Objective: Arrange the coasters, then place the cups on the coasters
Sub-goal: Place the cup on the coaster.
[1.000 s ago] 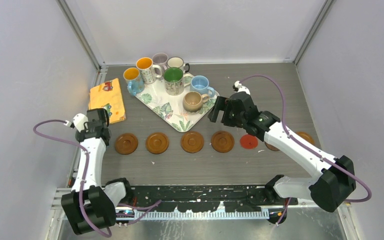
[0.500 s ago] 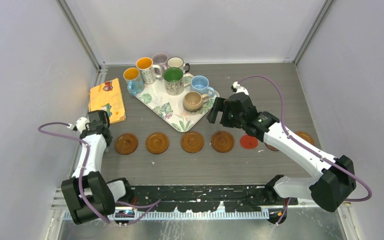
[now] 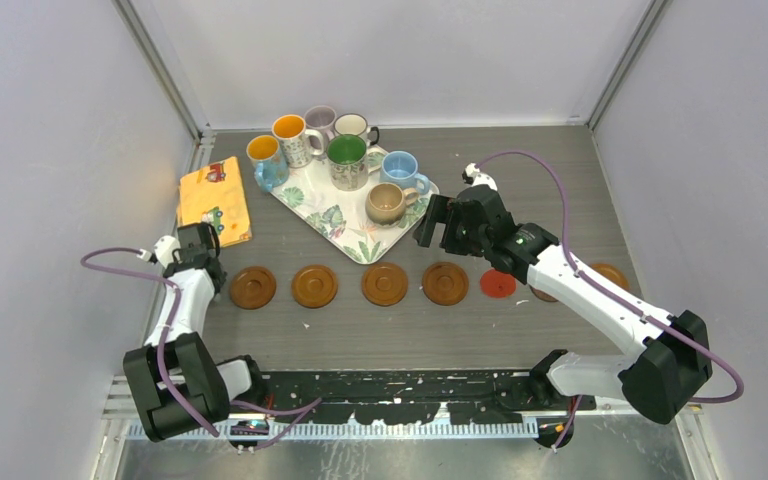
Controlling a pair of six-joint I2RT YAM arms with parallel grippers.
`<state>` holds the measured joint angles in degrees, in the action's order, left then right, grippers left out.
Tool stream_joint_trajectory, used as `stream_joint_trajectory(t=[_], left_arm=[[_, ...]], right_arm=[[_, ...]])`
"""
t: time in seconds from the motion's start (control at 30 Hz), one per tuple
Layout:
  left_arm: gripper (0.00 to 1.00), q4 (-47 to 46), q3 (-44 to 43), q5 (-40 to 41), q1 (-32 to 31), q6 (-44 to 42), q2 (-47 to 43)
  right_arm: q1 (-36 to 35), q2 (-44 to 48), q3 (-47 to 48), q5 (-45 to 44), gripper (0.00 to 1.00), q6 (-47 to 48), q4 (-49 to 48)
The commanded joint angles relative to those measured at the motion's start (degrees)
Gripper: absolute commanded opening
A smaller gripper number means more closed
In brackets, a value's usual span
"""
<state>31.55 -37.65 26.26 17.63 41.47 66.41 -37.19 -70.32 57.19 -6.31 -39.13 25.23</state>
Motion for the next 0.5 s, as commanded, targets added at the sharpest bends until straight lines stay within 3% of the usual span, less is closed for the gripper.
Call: stream_joint_trajectory(t=[0.0,0.23,0.47], left_arm=[[0.01,-6.5,-0.4,2.1,0.4,-0.5,-1.2],[0.02,-7.0,0.3,1.8,0.5,-0.2,-0.8],[0.18,-5.7,0.5,3.0,0.5,0.9,-0.8]], right_arm=[[-0.4,1.4,0.2,-0.1,1.00,0.8,-1.7],[-0.4,1.6,-0.1,-0.1,1.00,0.8,-1.9],[-0.4,1.7,-0.1,0.0,1.00,0.9,-1.8]])
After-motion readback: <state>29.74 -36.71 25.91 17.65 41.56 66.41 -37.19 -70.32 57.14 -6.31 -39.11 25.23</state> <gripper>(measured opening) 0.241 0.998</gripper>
